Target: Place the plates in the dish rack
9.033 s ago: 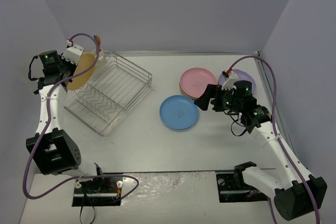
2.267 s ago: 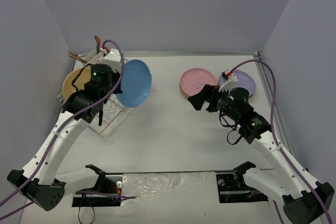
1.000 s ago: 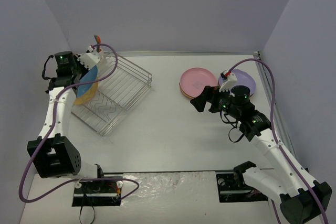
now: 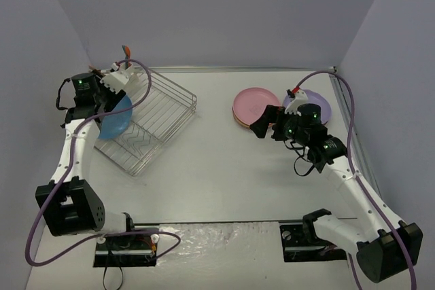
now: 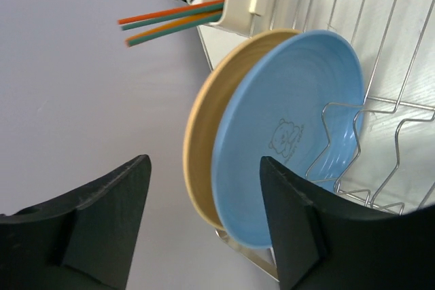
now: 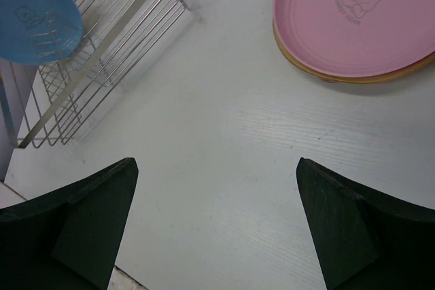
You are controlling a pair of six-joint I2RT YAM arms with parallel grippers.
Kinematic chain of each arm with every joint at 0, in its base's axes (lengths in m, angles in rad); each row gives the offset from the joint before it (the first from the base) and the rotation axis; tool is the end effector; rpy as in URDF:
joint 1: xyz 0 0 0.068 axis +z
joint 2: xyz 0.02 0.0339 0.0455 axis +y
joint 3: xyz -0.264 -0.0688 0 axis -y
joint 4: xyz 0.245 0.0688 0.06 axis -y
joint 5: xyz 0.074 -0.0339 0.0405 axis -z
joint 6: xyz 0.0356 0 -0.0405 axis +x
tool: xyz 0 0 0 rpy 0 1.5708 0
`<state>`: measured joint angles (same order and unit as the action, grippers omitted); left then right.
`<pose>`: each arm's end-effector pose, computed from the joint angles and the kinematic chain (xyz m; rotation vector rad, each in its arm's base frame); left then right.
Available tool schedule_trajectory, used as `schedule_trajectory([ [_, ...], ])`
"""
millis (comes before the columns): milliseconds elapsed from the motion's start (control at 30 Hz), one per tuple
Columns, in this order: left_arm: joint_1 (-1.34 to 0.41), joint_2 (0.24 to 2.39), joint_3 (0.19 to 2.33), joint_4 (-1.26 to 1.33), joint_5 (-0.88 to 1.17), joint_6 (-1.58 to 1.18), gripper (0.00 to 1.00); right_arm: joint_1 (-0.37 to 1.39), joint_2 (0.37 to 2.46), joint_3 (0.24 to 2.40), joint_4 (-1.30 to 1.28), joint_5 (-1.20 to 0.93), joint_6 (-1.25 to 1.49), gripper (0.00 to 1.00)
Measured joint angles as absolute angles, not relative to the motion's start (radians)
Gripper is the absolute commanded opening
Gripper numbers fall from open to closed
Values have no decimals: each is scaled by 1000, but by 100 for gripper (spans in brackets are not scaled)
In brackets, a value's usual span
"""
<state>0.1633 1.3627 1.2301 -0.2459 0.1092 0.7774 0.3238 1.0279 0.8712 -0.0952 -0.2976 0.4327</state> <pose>0.3143 0.0479 0.3585 0.6687 1.8660 0.5126 0.2238 0.0861 0.3336 -0.1155 1.8831 0.7976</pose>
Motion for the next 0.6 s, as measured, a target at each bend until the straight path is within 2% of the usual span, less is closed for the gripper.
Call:
schedule_trajectory([
  [167, 133, 1245, 1230, -265, 74, 670, 75, 293, 1111, 941, -140, -149, 483, 99],
  [333, 34, 1119, 1225, -309, -23, 503, 97, 202, 1208, 974, -178, 5, 568, 95],
  [600, -84, 909, 1167, -485, -108, 102, 97, -71, 1428, 1051, -221, 142, 665, 85],
])
